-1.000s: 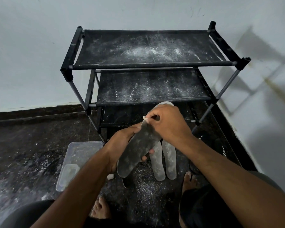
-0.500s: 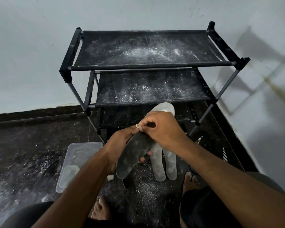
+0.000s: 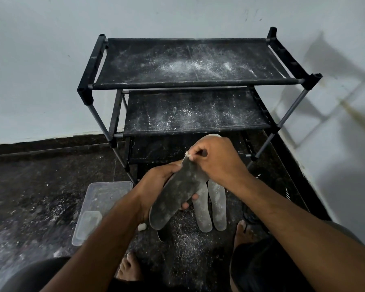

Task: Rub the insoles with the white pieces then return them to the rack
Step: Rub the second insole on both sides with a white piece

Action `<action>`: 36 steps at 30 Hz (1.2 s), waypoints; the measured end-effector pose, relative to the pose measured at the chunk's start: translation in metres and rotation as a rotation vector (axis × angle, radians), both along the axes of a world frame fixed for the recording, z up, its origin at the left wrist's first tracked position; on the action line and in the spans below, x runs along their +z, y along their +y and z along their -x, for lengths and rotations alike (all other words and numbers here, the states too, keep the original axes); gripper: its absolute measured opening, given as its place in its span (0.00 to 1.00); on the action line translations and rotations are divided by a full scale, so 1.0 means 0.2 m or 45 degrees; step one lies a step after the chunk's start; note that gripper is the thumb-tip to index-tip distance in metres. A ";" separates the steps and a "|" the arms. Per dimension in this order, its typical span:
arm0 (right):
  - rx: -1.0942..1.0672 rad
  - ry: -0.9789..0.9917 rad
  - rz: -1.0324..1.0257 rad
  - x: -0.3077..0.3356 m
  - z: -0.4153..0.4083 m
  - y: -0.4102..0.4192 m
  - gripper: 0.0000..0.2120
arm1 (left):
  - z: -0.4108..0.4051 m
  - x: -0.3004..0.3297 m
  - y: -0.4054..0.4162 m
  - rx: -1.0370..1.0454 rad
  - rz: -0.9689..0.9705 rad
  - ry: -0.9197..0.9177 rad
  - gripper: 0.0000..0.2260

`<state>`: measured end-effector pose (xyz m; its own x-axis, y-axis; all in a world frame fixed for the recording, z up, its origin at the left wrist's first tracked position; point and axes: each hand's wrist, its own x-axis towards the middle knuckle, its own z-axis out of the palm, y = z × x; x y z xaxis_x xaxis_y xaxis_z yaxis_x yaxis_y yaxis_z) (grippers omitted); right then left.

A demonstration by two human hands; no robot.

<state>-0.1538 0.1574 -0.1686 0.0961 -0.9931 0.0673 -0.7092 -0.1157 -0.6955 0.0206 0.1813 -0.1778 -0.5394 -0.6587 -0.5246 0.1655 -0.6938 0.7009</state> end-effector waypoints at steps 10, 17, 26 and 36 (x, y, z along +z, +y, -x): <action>0.061 0.001 -0.043 -0.01 -0.02 0.02 0.03 | 0.00 0.01 0.01 -0.012 -0.064 -0.002 0.20; -0.016 0.023 -0.028 0.02 0.02 -0.01 0.02 | -0.01 0.02 0.00 0.031 -0.014 0.007 0.19; 0.110 0.173 0.021 0.02 0.01 0.02 0.01 | -0.02 -0.02 0.00 0.103 0.076 -0.073 0.18; 0.186 0.177 0.023 0.00 0.02 0.01 0.03 | -0.04 -0.02 -0.02 0.098 0.089 -0.111 0.17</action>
